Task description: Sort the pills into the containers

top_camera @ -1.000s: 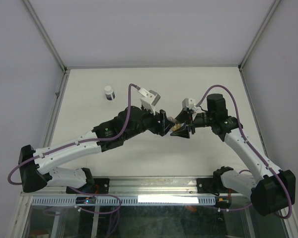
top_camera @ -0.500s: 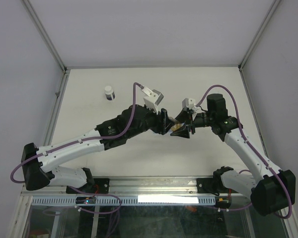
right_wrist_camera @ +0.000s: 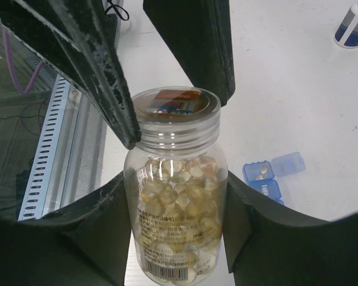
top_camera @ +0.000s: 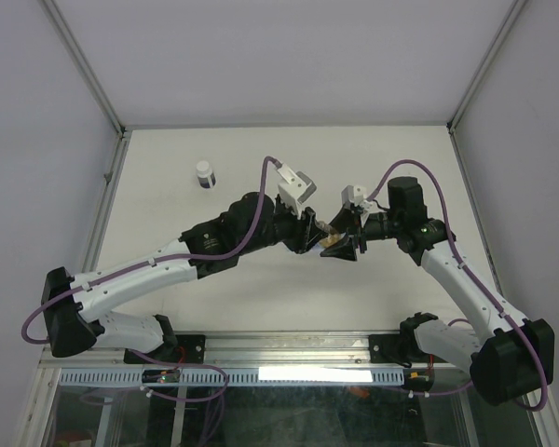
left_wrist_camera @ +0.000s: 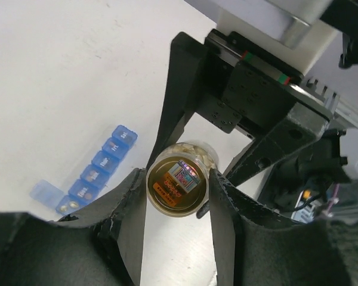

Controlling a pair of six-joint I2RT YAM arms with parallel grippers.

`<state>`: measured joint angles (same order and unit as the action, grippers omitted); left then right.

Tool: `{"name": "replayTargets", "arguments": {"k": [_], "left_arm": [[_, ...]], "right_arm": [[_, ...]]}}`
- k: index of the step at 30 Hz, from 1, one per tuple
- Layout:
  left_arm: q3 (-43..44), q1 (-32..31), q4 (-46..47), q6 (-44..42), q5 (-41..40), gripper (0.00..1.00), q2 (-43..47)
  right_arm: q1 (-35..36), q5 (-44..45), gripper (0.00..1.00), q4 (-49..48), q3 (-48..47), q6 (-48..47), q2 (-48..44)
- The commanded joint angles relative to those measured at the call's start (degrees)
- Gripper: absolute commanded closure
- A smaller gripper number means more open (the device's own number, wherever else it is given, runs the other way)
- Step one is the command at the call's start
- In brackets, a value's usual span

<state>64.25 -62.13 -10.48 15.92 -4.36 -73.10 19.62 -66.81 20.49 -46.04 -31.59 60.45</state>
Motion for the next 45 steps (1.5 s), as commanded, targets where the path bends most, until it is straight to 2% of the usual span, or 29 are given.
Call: {"name": "replayTargets", "arguments": {"k": [1, 6, 10, 12, 15, 18, 19, 27, 30, 32, 34, 37, 38, 45], "left_arm": [[-1.3, -0.5, 1.9, -16.4, 16.9, 0.76, -0.8], [-5.8, 1.4, 0.1, -41.1, 31.5, 0.77, 0.4], [-4.4, 6.9, 0.1, -45.6, 39.8, 0.76, -0.4], [-2.8, 8.9, 0.0, -45.7, 41.1, 0.73, -1.4], [-0.6, 9.4, 1.7, -42.7, 39.1, 0.46, -2.1], [-1.5, 9.4, 7.2, -35.2, 34.5, 0.08, -0.4], [-2.5, 9.4, 9.2, -33.8, 33.3, 0.02, 0.7], [-12.7, 9.5, 18.8, -20.9, 22.1, 0.01, 12.8], [-17.6, 9.7, 22.7, -11.4, 17.7, 0.01, 17.3], [-20.7, 9.9, 26.3, -1.8, 16.1, 0.01, 18.9], [-20.8, 10.0, 25.4, 6.4, 13.4, 0.03, 18.4], [-17.8, 9.9, 19.2, 14.5, 10.3, 0.12, 15.8], [-16.4, 9.8, 17.2, 15.6, 9.3, 0.17, 14.7], [-7.8, 4.7, 9.1, 12.5, 2.7, 0.25, 8.2]], "right_arm": [[-0.3, -1.2, 1.0, -3.4, -2.1, -0.1, -0.7], [-0.3, -1.3, 1.0, -3.4, -2.1, 0.0, -0.8], [-0.3, -1.4, 1.0, -3.4, -2.0, 0.0, -0.8], [-0.3, -1.4, 1.0, -3.4, -2.1, 0.0, -0.9], [-0.3, -1.5, 1.0, -3.4, -2.1, 0.0, -1.0], [-0.4, -1.5, 1.0, -3.3, -2.0, -0.1, -1.0], [-0.4, -1.6, 1.0, -3.3, -2.0, -0.1, -1.0], [-0.4, -1.6, 1.0, -3.3, -2.0, -0.2, -0.9], [-0.4, -1.7, 1.0, -3.2, -2.0, -0.4, -1.0], [-0.5, -1.7, 1.0, -3.2, -2.0, -0.4, -0.9], [-0.5, -1.7, 1.0, -3.2, -2.0, -0.4, -0.7], [-0.5, -1.7, 1.0, -3.3, -2.0, -0.4, -0.6], [-0.5, -1.7, 1.0, -3.3, -1.9, -0.4, -0.5], [-0.8, -1.6, 1.0, -3.4, -1.9, -0.3, -0.5]]}}
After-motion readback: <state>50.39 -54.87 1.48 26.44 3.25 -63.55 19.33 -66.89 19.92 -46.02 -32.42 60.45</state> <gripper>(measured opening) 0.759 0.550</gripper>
